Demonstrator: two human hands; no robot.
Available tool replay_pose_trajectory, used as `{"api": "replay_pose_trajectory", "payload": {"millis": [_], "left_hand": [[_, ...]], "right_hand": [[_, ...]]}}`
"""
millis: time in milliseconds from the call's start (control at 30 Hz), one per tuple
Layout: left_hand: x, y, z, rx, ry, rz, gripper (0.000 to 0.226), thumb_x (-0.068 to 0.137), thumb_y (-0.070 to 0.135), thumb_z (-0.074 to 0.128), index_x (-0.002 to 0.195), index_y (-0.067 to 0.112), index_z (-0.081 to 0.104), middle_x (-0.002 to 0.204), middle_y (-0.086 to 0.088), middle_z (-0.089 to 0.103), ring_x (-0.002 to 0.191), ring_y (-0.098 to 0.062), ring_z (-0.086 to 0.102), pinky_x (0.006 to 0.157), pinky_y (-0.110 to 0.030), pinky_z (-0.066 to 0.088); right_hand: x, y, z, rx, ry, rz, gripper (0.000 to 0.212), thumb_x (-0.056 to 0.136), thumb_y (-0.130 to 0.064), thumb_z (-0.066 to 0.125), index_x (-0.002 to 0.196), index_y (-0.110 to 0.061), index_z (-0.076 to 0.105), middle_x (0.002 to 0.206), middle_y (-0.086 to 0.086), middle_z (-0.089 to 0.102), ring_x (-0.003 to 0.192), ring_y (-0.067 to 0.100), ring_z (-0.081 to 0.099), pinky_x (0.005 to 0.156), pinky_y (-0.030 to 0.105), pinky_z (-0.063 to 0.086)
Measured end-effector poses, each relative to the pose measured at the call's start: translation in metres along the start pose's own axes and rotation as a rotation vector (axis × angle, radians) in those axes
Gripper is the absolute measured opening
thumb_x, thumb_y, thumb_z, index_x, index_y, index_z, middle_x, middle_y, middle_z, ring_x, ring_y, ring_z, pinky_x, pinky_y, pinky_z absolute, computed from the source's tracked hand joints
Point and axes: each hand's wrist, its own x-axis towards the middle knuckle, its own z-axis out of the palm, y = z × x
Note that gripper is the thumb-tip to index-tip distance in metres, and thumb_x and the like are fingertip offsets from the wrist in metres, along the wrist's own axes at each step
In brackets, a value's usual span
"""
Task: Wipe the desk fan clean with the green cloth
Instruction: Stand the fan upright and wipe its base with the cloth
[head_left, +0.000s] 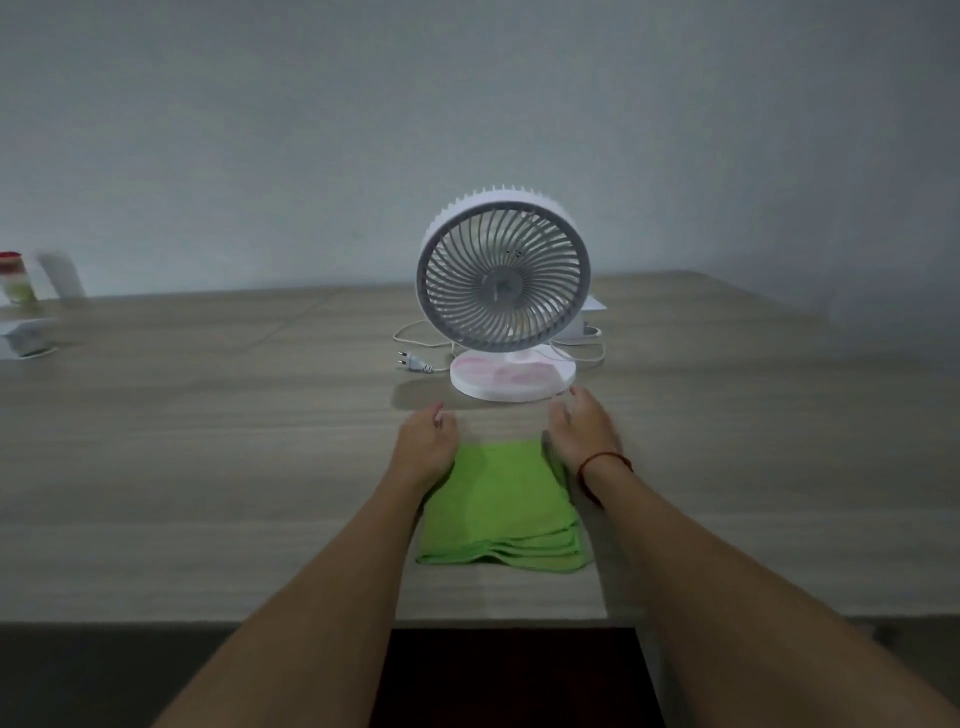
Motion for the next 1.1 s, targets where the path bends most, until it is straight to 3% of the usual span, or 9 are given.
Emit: {"api": "replay_pose_trajectory", "payload": {"millis": [200,367,500,800,1000,1100], "left_hand": [[0.057,-0.007,0.016,0.032,-0.025,-0.002,0.052,0.102,0.026,0.033,0.148,0.002,0.030,0.153,-0.018,0.037,0.140,-0.030,0.038,0.114,-0.039,0.029],[0.087,-0.005,0.024,0.195,-0.063,0.009,0.052,0.103,0.027,0.027,0.147,0.000,0.031,0.157,-0.017,0.030,0.143,-0.032,0.032,0.118,-0.042,0.025],[0.113,-0.011,0.028,0.231,-0.076,-0.006,0.054,0.104,0.029,0.024,0.151,0.004,0.022,0.159,-0.016,0.025,0.146,-0.031,0.027,0.116,-0.036,0.021],[0.151,-0.013,0.032,0.230,-0.113,-0.043,0.050,0.103,0.034,0.021,0.151,0.021,0.027,0.160,-0.005,0.026,0.145,-0.026,0.029,0.114,-0.033,0.022],[0.158,-0.018,0.035,0.232,-0.149,0.029,0.045,0.103,0.028,0.020,0.144,0.021,0.038,0.153,-0.009,0.040,0.139,-0.029,0.039,0.111,-0.037,0.028],[0.163,-0.021,0.035,0.168,-0.181,0.046,0.046,0.102,0.023,0.020,0.142,0.018,0.043,0.150,-0.011,0.043,0.137,-0.029,0.041,0.112,-0.037,0.029]], "right_hand": [[0.060,0.007,0.016,0.068,0.160,0.055,0.040,0.095,-0.028,0.034,0.120,-0.005,0.054,0.129,0.021,0.057,0.116,0.036,0.054,0.097,0.041,0.042],[0.097,0.011,0.025,-0.071,0.159,0.134,0.037,0.094,-0.023,0.030,0.118,-0.007,0.054,0.128,0.023,0.058,0.116,0.039,0.054,0.098,0.040,0.040],[0.121,0.013,0.029,-0.128,0.124,0.147,0.037,0.095,-0.023,0.030,0.121,-0.009,0.051,0.129,0.024,0.057,0.119,0.039,0.053,0.100,0.040,0.037],[0.160,0.015,0.044,-0.226,0.090,0.107,0.040,0.095,-0.026,0.027,0.129,-0.013,0.045,0.132,0.019,0.056,0.124,0.035,0.050,0.104,0.041,0.032],[0.154,0.014,0.041,-0.196,0.034,0.081,0.044,0.094,-0.022,0.028,0.136,-0.016,0.038,0.140,0.020,0.050,0.130,0.036,0.043,0.109,0.041,0.027],[0.144,0.015,0.037,-0.198,0.000,0.049,0.043,0.094,-0.023,0.031,0.136,-0.015,0.039,0.140,0.021,0.050,0.128,0.037,0.046,0.107,0.041,0.033]]}}
